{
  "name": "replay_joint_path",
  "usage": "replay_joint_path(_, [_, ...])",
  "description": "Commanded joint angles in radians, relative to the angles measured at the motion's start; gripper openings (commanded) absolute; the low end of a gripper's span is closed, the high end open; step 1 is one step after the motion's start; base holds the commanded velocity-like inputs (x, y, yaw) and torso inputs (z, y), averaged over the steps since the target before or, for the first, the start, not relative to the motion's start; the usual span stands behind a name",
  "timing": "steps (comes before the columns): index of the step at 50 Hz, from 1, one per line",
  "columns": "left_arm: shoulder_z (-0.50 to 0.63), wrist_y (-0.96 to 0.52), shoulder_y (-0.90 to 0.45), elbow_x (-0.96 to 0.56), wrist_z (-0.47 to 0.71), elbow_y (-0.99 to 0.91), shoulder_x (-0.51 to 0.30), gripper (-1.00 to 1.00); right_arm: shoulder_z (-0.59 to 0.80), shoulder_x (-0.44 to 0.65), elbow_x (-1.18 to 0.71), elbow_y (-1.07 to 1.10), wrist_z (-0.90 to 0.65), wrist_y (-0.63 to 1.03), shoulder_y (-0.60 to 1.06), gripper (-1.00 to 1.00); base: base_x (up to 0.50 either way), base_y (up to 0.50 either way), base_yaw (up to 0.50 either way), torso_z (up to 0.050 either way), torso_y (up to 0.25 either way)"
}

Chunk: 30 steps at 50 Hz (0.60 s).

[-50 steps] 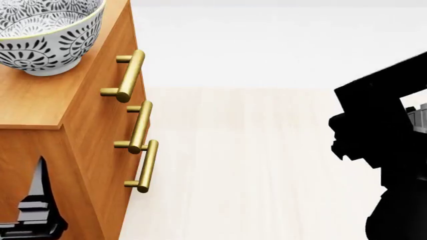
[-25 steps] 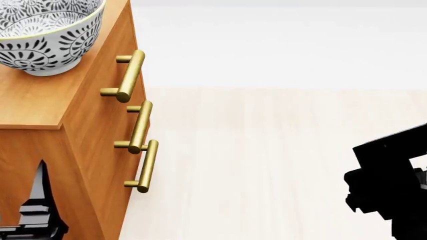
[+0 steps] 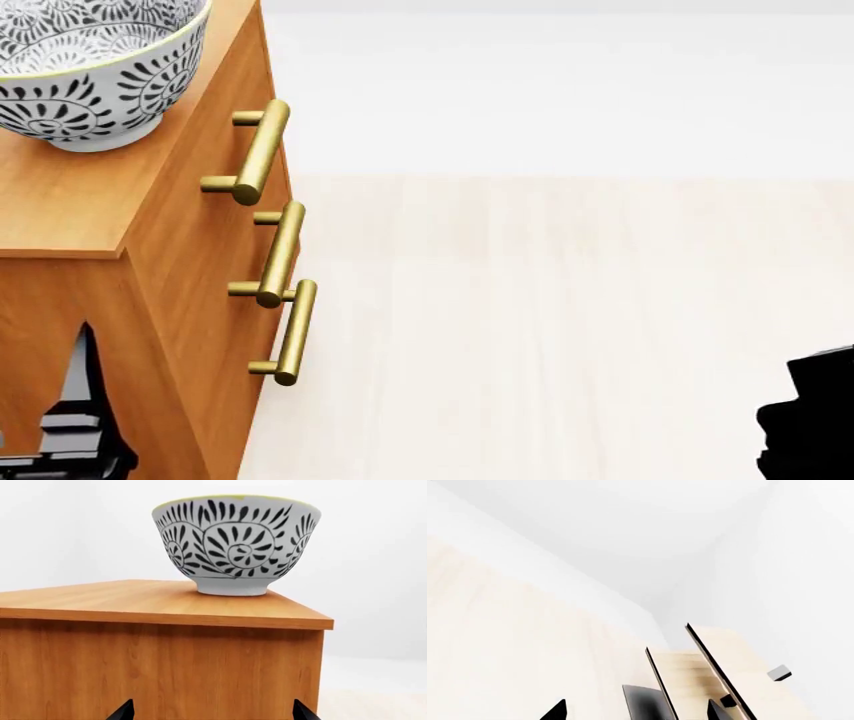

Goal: Close the top drawer of the cabinet and put the bowl on top of it.

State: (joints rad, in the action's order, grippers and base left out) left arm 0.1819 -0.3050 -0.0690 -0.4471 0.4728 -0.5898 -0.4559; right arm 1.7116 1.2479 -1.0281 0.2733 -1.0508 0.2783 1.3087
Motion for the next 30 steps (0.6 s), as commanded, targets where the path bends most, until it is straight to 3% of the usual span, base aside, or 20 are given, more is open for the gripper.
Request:
replay_joint_path(1, [0.002,-0.005,0.009,0.002,0.010,-0.018,-0.005,1.00,0.003,0.023,0.011,0.030,-0.012,-0.018,-0.016,1.00,0.00,0.00,0.00,0.000,0.000])
replay_joint_path(16, [-0.024,-0.004,0.033,-0.016,0.029,-0.079,-0.021,1.00,-0.017,0.064,0.027,0.107,-0.022,-0.015,0.010,1.00,0.00,0.00,0.00,0.000,0.000])
replay_joint_path(30, [-0.050,-0.002,0.075,-0.001,0.064,-0.184,-0.051,1.00,-0.063,0.138,0.046,0.321,-0.048,0.101,0.104,1.00,0.00,0.00,0.00,0.000,0.000])
